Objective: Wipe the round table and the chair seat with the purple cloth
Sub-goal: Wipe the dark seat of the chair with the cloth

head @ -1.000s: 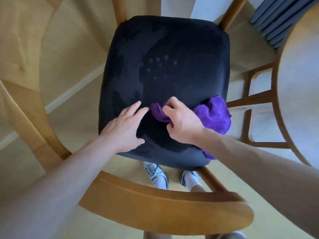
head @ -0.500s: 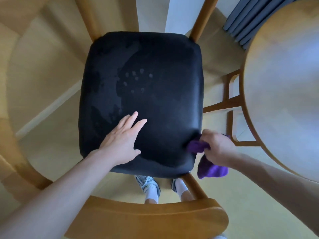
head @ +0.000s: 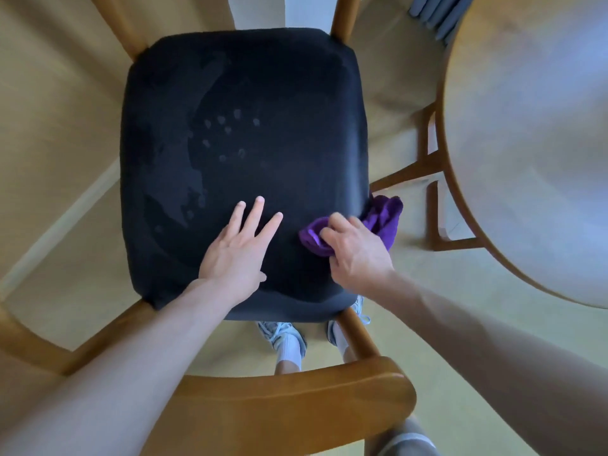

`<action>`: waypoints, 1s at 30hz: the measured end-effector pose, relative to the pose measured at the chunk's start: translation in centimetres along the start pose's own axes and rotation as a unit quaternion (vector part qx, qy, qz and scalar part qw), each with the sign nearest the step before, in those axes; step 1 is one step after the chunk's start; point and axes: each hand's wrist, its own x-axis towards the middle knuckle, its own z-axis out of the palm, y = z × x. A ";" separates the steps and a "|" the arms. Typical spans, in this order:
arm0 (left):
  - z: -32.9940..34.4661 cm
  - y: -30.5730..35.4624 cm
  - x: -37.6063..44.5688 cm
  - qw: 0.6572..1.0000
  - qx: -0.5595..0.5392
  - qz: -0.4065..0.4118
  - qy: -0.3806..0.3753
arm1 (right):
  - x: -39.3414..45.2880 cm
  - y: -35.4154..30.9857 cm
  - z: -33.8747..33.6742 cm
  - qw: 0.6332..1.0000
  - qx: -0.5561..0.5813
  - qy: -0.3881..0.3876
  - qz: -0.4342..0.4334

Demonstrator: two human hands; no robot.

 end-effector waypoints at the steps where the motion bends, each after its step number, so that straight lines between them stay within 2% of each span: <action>1: 0.0 0.1 0.0 1.000 0.003 -0.001 -0.001 | -1.7 0.3 0.7 0.999 -0.009 -0.027 -0.027; 5: -0.3 0.0 -0.2 1.000 0.014 0.001 -0.001 | -5.3 2.1 1.1 0.981 -0.046 -0.144 -0.118; 7: -0.4 0.3 -0.3 1.000 0.014 0.001 -0.010 | -5.7 3.0 0.5 0.976 -0.029 -0.174 -0.126; 8: -0.4 0.4 -0.3 1.000 0.015 0.000 -0.010 | -5.9 3.4 0.1 0.982 0.014 -0.162 -0.096; 10: -0.3 1.0 -0.4 1.000 0.011 0.009 -0.002 | -6.1 4.2 -0.7 0.989 0.139 -0.057 0.014; 12: 0.2 1.8 -0.6 0.999 0.014 0.033 0.008 | -5.6 4.8 -1.2 0.962 0.232 0.077 0.125; 13: 0.5 2.3 -0.8 0.999 0.017 0.046 0.008 | -5.2 4.9 -1.2 0.945 0.256 0.118 0.164; 15: 1.3 3.0 -1.0 0.998 0.025 0.064 0.001 | -4.0 4.5 -0.7 0.932 0.273 0.148 0.186; 19: 2.5 3.2 -1.0 0.996 0.052 0.065 -0.014 | -5.1 3.0 2.3 0.954 0.262 0.111 0.098; 22: 2.7 3.3 -0.9 0.997 0.059 0.057 -0.014 | -8.3 2.3 4.3 0.970 0.234 0.051 0.036; 30: 0.8 4.1 -1.0 0.996 0.062 0.031 -0.049 | -9.6 3.3 3.2 0.967 0.228 -0.109 0.015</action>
